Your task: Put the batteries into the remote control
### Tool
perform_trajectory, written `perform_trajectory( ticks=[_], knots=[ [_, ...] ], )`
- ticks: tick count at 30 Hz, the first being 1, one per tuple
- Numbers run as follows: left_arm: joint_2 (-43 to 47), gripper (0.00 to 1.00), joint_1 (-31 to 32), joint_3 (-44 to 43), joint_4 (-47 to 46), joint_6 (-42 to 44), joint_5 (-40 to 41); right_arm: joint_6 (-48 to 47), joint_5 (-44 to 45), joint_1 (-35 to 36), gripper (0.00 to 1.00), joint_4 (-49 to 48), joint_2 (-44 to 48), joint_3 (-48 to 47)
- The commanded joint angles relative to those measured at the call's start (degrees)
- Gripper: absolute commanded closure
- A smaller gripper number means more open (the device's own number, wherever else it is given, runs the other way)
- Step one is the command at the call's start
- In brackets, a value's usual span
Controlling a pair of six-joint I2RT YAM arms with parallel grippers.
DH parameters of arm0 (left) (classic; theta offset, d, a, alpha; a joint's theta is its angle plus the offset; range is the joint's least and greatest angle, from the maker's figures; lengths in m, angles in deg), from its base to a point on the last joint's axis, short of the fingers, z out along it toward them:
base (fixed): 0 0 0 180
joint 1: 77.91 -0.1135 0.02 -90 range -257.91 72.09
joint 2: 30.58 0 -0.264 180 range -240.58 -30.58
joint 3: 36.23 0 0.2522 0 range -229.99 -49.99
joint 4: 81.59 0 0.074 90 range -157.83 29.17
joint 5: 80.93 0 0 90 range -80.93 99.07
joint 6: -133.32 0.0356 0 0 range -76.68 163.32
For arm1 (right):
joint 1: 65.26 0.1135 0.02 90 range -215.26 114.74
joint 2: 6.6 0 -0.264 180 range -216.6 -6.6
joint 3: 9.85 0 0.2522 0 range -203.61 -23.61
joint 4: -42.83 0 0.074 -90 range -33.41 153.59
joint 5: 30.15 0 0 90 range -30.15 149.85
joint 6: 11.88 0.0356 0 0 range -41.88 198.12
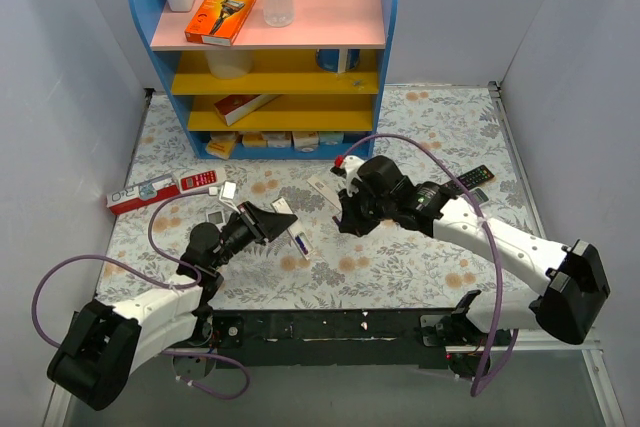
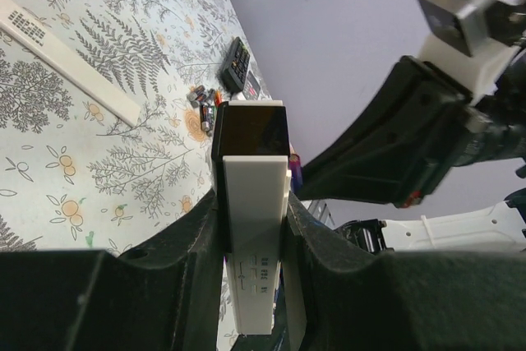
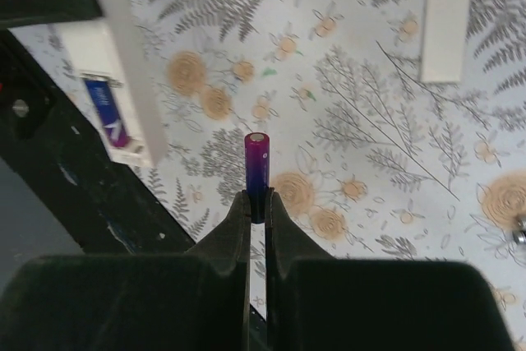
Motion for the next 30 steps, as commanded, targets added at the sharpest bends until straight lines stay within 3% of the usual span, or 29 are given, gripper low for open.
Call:
perform_trajectory(
  ticks=[1,11,30],
  knots=[
    [-0.64,1.00,0.18,0.58,-6.03,-0.83,1.90,1.62,-1.39,4.54,0.99,-0.43,-1.80,-5.49],
    [-2.84,1.00,0.18,0.58,-8.31,-1.36,2.69,3.11,-3.50,10.79,0.99,-1.14,-7.60,-10.50],
    [-4.87,1.00,0.18,1.90,-13.59,-4.52,1.99,6.01,-2.00,11.58,0.99,5.98,-15.25,-17.45]
  ],
)
